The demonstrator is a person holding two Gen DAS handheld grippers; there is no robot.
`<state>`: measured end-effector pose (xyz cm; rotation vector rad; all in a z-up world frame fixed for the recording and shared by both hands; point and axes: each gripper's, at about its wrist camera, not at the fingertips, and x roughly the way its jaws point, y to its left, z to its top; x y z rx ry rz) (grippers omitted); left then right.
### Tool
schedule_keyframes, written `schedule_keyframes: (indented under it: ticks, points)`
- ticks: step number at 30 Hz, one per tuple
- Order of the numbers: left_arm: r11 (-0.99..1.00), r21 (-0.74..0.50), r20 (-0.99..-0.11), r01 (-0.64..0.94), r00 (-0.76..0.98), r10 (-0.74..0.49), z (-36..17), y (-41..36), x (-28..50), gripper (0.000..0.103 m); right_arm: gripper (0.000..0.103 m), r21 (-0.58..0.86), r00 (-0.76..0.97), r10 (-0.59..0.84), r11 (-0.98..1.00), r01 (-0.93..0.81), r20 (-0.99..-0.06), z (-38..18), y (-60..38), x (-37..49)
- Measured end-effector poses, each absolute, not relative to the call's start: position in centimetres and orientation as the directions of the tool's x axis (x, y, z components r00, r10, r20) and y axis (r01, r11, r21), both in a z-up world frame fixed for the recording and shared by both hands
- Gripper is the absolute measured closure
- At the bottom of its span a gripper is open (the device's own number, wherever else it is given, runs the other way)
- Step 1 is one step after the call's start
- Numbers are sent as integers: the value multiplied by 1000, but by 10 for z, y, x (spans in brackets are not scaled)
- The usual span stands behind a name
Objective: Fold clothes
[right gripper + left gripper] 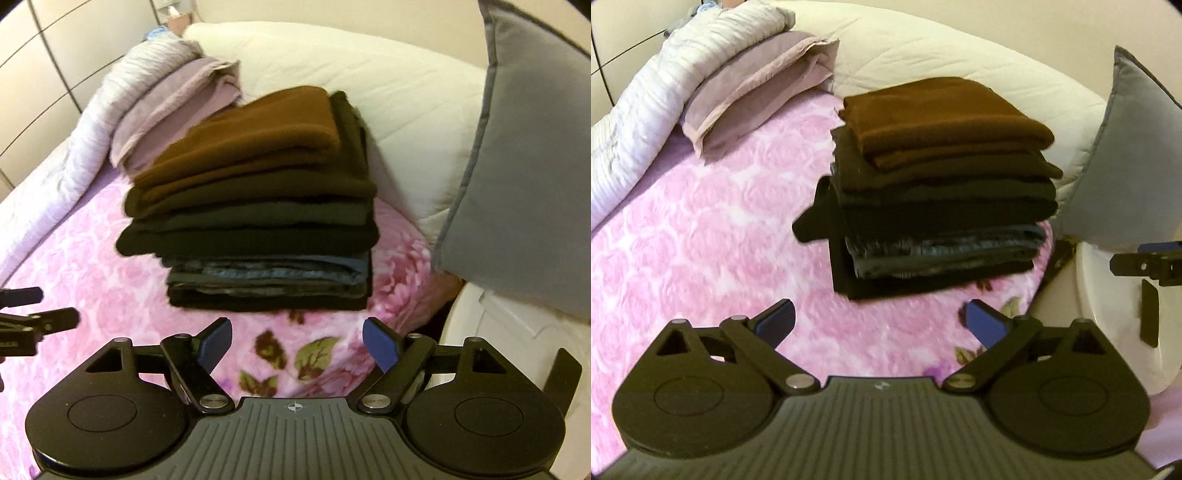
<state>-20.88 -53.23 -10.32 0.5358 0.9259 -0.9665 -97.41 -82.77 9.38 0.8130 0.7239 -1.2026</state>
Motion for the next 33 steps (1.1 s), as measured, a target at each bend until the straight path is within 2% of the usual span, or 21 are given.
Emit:
schedule_keyframes:
  ticks: [6,12,33]
  points:
    - [512,-67,-861,856,209,-463,-93,-505,-220,6,22,180,218,-527,122,976,-821,103,-790,-961]
    - [520,-34,-870,854,230,-435,-85,-498,-234,6,22,178,207,-548,107,978,-810,114,-768,-953]
    - [597,-26,-850,802,297,-436,-66,-530,-257,5,21,171,245,-532,186,968,-810,126,-794,-967]
